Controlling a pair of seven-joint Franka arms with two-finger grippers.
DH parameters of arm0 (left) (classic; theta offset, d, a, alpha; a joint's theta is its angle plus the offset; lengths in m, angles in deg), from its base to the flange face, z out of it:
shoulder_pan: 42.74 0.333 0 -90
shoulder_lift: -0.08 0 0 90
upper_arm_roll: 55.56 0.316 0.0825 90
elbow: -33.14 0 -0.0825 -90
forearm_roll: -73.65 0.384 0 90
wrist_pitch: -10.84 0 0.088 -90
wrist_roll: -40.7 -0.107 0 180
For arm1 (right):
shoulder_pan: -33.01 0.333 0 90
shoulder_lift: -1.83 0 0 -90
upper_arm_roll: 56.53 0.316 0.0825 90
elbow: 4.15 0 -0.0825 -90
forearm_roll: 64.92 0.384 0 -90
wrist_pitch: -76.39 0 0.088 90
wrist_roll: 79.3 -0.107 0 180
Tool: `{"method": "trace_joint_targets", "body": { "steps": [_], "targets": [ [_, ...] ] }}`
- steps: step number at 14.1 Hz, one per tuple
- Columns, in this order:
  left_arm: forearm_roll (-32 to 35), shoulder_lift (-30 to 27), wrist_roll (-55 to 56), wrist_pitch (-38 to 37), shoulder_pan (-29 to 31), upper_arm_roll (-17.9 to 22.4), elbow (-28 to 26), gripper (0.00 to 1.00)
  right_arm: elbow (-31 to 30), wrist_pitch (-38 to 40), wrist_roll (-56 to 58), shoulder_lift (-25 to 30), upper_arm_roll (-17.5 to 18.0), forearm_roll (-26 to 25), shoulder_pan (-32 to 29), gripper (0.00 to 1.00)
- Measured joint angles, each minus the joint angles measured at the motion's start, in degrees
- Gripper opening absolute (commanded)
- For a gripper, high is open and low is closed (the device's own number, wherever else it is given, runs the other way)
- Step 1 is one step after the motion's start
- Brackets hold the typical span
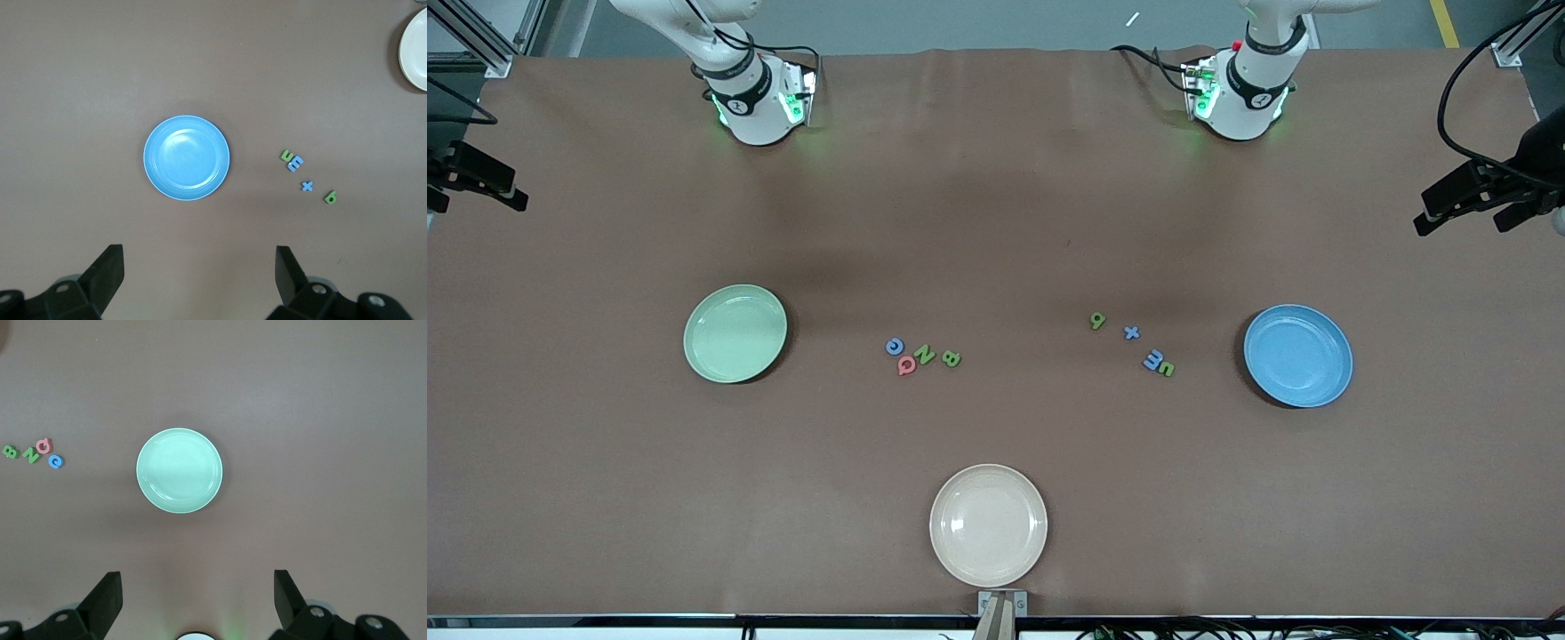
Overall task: Sort upper and lower case letters into plates
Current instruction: 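Move both grippers from rest toward the foam letters, then grasp green n with the left gripper while the right gripper grasps pink o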
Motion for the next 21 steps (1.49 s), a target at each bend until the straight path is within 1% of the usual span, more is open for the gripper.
{"method": "trace_joint_targets", "body": {
  "steps": [2, 4, 6, 8, 12, 15, 16, 18, 20, 21],
  "targets": [
    [0.0, 0.82, 1.89, -0.35, -0.12, -0.06, -0.23, 1.0, 0.06, 0.02, -0.01, 0.0, 0.0, 0.0, 0.0, 1.0],
    [-0.07, 3.03, 6.03, -0.83, -0.67, -0.27, -0.62, 1.0, 0.41, 0.07, -0.04, 0.0, -0.07, 0.0, 0.0, 1.0],
    [-0.14, 6.56, 15.44, -0.87, -2.18, -1.26, -0.81, 1.0, 0.4, 0.25, -0.04, -0.19, -0.1, 0.0, -0.01, 1.0],
    [-0.14, 10.77, 28.02, 1.94, -5.07, -2.13, -0.79, 1.0, 0.27, -0.15, -0.04, -1.42, -0.13, 0.0, -0.02, 1.0],
    [-0.15, 18.46, 48.09, 7.43, -10.66, -2.47, -0.8, 1.0, 0.09, -5.52, 0.0, -8.23, -0.27, -0.07, -0.72, 1.0],
    [0.04, 23.79, 66.16, 14.8, -14.91, -2.48, -1.36, 1.0, 0.06, -8.95, -0.19, -14.41, -0.15, 0.02, -0.73, 1.0],
    [0.23, 24.92, 69.86, 17.3, -15.88, -2.47, -2.23, 1.0, 0.08, -9.61, -1.42, -15.42, -0.05, 0.13, -0.47, 1.0],
    [0.36, 26.14, 73.12, 20.24, -16.77, -2.46, -4.25, 1.0, -0.31, -11.29, -9.14, -16.54, 0.33, 0.42, 1.38, 1.0],
    [0.37, 26.51, 73.51, 23.86, -16.73, -2.25, -6.57, 1.0, -2.16, -15.11, -19.82, -17.6, 0.71, 0.64, 5.51, 1.0],
    [0.44, 26.5, 73.52, 26.79, -16.69, -2.09, -8.27, 1.0, -3.45, -17.84, -23.88, -18.41, 0.9, 1.66, 7.9, 1.0]
  ]
}}
